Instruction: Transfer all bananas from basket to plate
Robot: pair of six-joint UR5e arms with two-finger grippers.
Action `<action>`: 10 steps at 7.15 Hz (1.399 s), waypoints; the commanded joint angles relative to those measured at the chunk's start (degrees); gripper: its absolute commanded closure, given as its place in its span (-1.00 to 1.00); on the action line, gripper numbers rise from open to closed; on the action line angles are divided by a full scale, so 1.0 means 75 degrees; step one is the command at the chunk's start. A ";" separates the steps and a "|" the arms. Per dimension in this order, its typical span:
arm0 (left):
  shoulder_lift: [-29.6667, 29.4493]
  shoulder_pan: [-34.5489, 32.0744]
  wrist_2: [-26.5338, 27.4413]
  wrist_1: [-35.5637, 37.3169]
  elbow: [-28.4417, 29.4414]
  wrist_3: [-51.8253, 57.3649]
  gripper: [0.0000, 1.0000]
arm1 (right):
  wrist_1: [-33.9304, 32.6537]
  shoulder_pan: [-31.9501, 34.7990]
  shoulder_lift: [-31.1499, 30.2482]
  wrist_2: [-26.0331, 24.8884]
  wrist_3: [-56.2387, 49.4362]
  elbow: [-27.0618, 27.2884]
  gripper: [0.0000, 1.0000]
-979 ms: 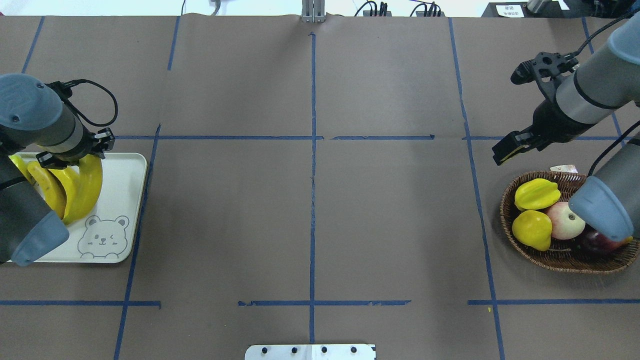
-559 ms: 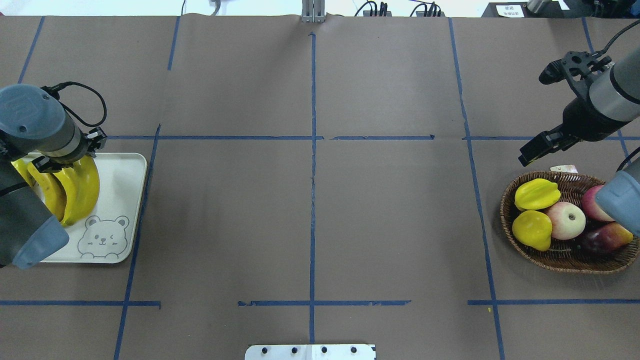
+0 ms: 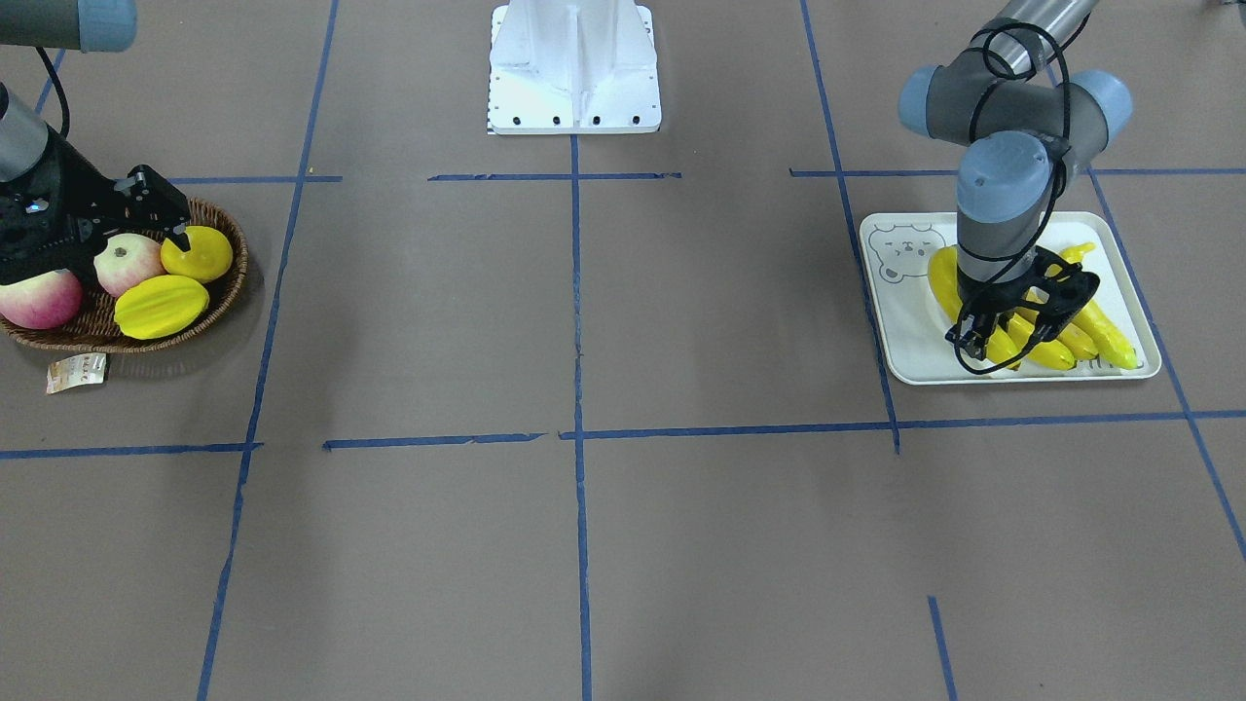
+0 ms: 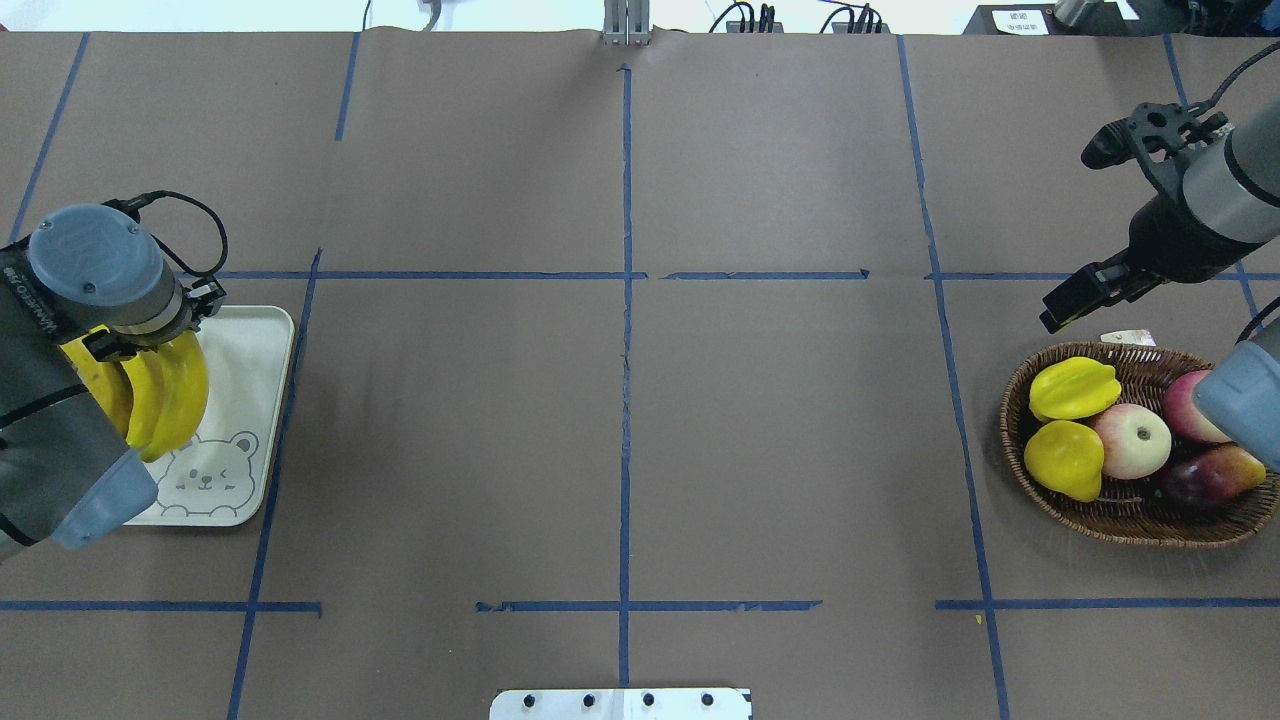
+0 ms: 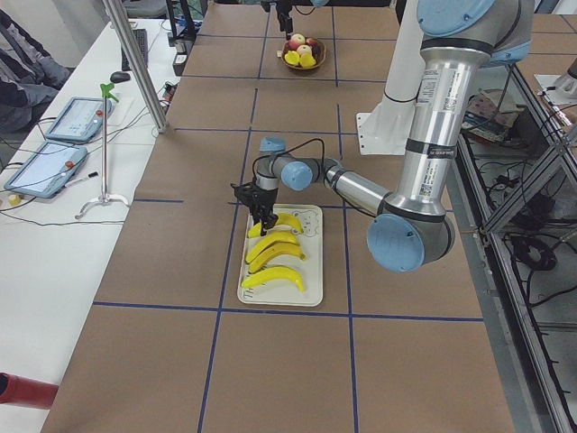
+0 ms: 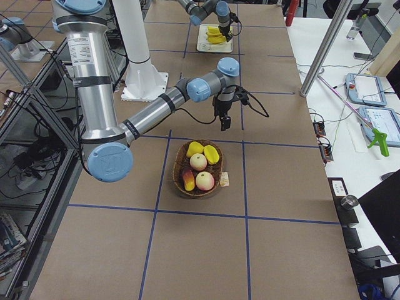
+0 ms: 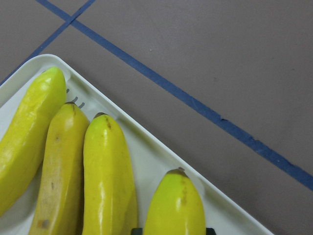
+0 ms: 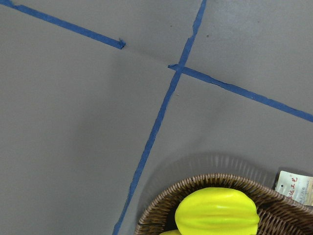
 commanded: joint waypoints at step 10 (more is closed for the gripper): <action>0.1279 -0.3245 -0.3337 0.0829 -0.1098 0.9402 -1.00 | -0.0023 0.0760 -0.0551 0.0000 -0.1215 0.0000 -0.99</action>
